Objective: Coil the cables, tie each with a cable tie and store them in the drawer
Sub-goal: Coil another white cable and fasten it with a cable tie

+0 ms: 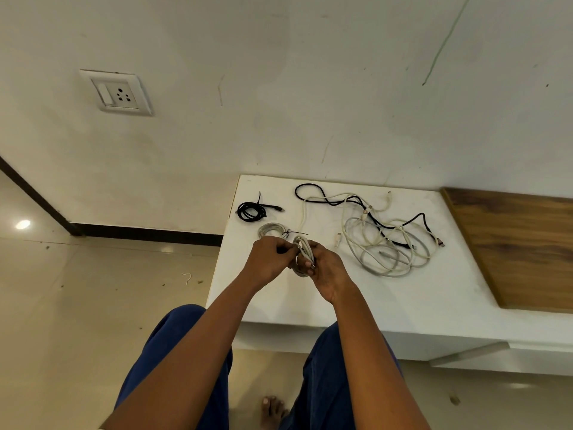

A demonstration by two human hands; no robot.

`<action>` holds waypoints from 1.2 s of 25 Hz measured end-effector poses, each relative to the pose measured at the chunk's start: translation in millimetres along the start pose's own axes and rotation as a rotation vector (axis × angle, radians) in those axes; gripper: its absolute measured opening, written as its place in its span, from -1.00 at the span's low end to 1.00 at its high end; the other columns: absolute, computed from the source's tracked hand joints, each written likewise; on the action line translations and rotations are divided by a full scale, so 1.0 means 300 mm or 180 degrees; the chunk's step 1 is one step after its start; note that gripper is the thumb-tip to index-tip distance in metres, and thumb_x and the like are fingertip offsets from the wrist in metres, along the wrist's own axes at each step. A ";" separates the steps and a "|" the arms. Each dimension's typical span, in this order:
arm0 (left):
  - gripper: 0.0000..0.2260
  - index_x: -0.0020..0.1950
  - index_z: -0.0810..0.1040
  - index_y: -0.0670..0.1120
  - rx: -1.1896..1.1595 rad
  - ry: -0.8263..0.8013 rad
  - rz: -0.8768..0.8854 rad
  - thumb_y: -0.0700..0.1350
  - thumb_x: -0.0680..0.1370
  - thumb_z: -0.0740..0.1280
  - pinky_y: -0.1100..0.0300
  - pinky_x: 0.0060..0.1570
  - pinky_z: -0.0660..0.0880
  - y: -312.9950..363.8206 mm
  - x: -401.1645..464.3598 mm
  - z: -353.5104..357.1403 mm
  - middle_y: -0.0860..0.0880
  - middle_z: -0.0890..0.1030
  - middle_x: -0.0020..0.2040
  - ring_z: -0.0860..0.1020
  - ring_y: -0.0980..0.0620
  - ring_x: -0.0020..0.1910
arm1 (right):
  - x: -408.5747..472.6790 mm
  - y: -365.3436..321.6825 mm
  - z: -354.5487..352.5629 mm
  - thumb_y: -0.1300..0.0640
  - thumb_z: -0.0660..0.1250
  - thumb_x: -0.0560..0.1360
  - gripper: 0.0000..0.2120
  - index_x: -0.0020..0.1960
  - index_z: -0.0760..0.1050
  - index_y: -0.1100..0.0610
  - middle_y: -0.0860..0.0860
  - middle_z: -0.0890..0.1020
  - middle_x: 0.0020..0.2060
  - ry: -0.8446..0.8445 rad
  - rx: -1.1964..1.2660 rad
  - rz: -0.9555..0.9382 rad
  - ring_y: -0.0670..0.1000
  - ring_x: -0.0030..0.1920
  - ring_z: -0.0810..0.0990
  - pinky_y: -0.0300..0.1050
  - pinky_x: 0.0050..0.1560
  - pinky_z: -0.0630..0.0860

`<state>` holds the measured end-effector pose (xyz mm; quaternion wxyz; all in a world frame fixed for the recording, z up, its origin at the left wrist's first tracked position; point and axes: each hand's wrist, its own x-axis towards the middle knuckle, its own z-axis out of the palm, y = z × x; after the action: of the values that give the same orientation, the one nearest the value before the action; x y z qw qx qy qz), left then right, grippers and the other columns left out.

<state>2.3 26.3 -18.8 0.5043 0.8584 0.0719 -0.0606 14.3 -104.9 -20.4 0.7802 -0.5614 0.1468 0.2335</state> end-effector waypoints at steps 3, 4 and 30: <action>-0.86 -0.02 0.65 -0.07 -0.0041 -0.0029 -0.0173 -0.10 0.52 0.32 0.19 -0.09 0.56 0.000 -0.004 0.014 -0.01 0.67 -0.26 0.63 0.13 -0.19 | 0.011 0.001 -0.004 0.35 0.01 0.54 -0.73 0.07 0.47 0.29 0.00 0.37 -0.63 0.0151 -0.0219 -0.0040 -0.05 -0.52 0.28 -0.28 -0.40 0.34; -0.85 0.00 0.65 -0.07 -0.0049 0.0014 -0.0212 -0.09 0.52 0.32 0.12 -0.03 0.55 0.000 -0.004 0.017 -0.03 0.68 -0.22 0.64 0.06 -0.13 | 0.011 0.001 -0.004 0.34 0.02 0.55 -0.73 0.03 0.49 0.29 -0.01 0.37 -0.63 0.0148 -0.0260 -0.0065 -0.05 -0.51 0.28 -0.27 -0.37 0.33; -0.87 -0.32 0.67 0.03 -0.1128 0.0724 -0.0337 -0.21 0.35 0.48 0.29 -0.21 0.59 0.061 -0.041 -0.008 0.01 0.67 -0.39 0.67 0.09 -0.32 | 0.012 0.008 0.031 0.23 0.08 0.62 -0.80 -0.02 0.47 0.22 -0.03 0.44 -0.61 0.0427 0.0734 -0.0189 -0.09 -0.52 0.34 -0.29 -0.48 0.28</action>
<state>-6.3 18.8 0.4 0.6321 0.7527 0.1828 0.0238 15.8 -94.9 -21.0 0.8346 -0.4864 0.2078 0.1538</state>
